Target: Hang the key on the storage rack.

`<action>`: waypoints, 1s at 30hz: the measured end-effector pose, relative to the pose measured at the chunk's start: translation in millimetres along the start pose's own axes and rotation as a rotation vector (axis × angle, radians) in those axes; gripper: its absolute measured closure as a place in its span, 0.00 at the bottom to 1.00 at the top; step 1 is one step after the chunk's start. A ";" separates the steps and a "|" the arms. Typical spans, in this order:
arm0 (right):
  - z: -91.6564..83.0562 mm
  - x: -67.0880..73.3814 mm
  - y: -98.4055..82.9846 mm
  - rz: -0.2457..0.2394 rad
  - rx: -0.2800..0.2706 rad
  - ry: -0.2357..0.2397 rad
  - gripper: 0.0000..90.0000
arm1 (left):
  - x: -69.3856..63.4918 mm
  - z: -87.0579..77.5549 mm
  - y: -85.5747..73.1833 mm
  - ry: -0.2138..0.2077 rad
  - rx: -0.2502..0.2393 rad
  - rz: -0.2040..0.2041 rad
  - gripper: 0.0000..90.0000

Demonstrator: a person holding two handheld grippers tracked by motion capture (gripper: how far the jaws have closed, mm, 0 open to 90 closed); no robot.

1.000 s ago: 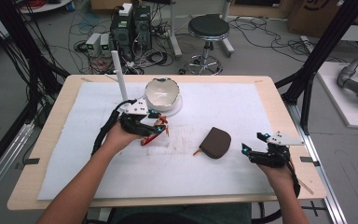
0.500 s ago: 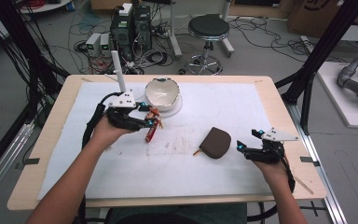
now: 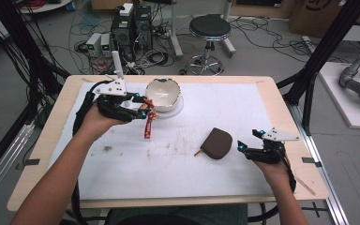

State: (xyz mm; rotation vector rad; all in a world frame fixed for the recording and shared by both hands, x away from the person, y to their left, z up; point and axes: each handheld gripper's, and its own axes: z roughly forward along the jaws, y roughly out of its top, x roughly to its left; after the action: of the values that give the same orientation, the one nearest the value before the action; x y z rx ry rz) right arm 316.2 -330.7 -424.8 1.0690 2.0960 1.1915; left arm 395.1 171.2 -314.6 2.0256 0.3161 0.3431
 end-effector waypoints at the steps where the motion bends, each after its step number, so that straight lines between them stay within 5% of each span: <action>1: 0.2 -0.2 0.1 -0.003 0.001 0.000 0.24 | 1.4 -1.8 1.8 0.004 0.004 0.006 0.53; 18: 2.1 0.9 1.0 -0.005 0.007 0.000 0.24 | 28.5 -39.7 16.5 0.079 -0.028 -0.006 0.53; 30: 4.6 1.7 1.8 -0.006 0.013 0.004 0.24 | 48.8 -68.5 25.0 0.180 0.002 -0.010 0.53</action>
State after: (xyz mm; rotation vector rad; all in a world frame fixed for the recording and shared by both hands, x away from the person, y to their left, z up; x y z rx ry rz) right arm 319.3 -326.6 -425.5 1.0666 2.1114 1.1803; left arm 416.7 233.4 -256.7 1.9982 0.4381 0.5207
